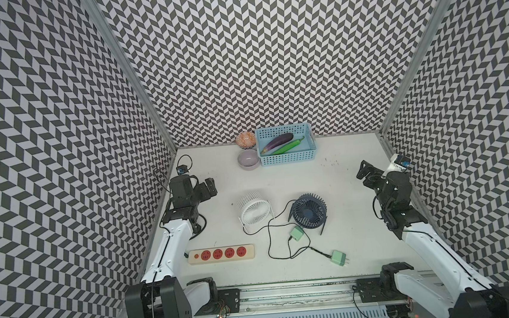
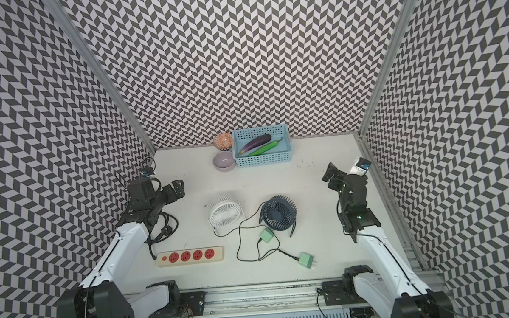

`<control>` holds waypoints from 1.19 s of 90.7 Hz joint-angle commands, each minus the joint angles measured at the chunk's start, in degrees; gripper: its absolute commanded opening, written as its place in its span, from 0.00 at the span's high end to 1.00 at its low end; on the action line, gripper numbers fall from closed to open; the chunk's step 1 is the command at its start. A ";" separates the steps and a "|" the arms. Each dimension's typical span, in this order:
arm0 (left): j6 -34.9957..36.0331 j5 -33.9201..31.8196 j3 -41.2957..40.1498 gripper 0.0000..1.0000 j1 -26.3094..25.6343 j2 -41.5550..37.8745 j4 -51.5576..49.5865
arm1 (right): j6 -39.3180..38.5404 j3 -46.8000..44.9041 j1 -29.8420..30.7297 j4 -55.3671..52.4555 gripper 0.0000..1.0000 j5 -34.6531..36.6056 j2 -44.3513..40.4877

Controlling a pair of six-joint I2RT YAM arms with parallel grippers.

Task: Plug the desk fan into the power strip
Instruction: Adjust the socket at the center of the board.

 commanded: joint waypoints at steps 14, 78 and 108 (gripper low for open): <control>-2.21 1.60 -1.35 0.00 6.36 3.81 0.21 | -1.13 2.77 0.11 -5.50 0.01 -4.05 -2.46; -6.08 6.91 2.12 0.00 12.86 22.46 -0.87 | -1.47 -1.37 0.21 -1.64 0.00 -3.84 -3.02; -7.65 10.08 4.50 0.00 13.10 28.01 -1.78 | -1.56 -1.67 0.21 -1.66 0.01 -3.29 -3.37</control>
